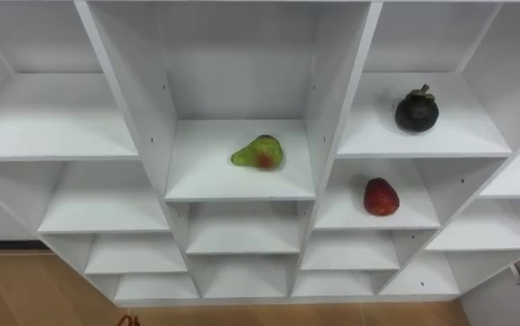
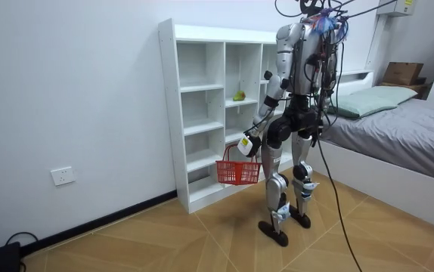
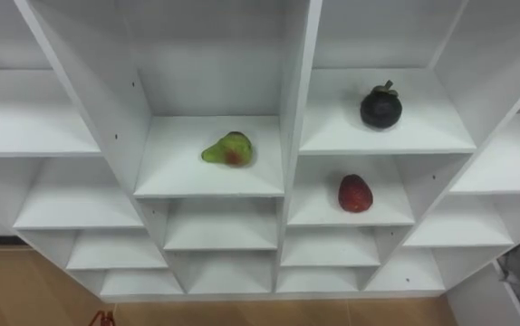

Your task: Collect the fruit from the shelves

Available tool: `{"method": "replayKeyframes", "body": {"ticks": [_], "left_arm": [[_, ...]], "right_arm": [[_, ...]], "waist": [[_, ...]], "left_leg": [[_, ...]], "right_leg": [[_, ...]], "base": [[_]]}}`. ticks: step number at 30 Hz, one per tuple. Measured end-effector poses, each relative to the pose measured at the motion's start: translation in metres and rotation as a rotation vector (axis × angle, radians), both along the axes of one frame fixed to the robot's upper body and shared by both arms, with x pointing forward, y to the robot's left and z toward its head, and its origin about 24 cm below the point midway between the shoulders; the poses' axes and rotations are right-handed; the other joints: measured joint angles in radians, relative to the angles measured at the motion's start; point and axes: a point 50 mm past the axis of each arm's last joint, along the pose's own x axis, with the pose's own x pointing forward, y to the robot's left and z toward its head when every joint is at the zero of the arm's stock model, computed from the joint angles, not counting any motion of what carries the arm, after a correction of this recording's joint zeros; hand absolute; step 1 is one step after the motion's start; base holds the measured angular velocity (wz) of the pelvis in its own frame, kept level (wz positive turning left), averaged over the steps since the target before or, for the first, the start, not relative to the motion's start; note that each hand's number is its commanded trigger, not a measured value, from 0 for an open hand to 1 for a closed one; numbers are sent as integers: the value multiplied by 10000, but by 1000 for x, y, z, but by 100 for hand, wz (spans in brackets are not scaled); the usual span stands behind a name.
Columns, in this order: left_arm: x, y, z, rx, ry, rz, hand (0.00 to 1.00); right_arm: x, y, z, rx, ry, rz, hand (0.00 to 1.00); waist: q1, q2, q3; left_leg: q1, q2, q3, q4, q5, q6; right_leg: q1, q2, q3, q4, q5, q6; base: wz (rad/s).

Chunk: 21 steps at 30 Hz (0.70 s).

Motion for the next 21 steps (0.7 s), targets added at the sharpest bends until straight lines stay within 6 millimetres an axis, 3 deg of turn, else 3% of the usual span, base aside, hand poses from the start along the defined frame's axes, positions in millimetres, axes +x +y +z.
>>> {"method": "replayKeyframes", "body": {"ticks": [5, 10, 21], "left_arm": [[0, 0, 0, 109, -6, 78, 100], [0, 0, 0, 108, -19, 122, 100], [4, 2, 2, 409, -305, 153, 100]], "right_arm": [[-2, 0, 0, -83, 19, -231, 0], [0, 0, 1, -468, -177, -294, 0], [39, 3, 16, -1354, -2428, 740, 0]], "waist": [[-29, -14, -55], [-68, 10, -59], [-198, 11, -49]], "left_leg": [[-49, 1, 13, 1, 0, 0], [-63, 3, 32, 2, 0, 0], [-139, 39, 344, 0, 0, 0]], "right_leg": [[-15, 5, 50, 29, 10, -5], [-16, 6, -20, 23, 14, -6], [-321, 29, 282, 172, 19, -11]], "base": [[0], [0], [-8]]}}
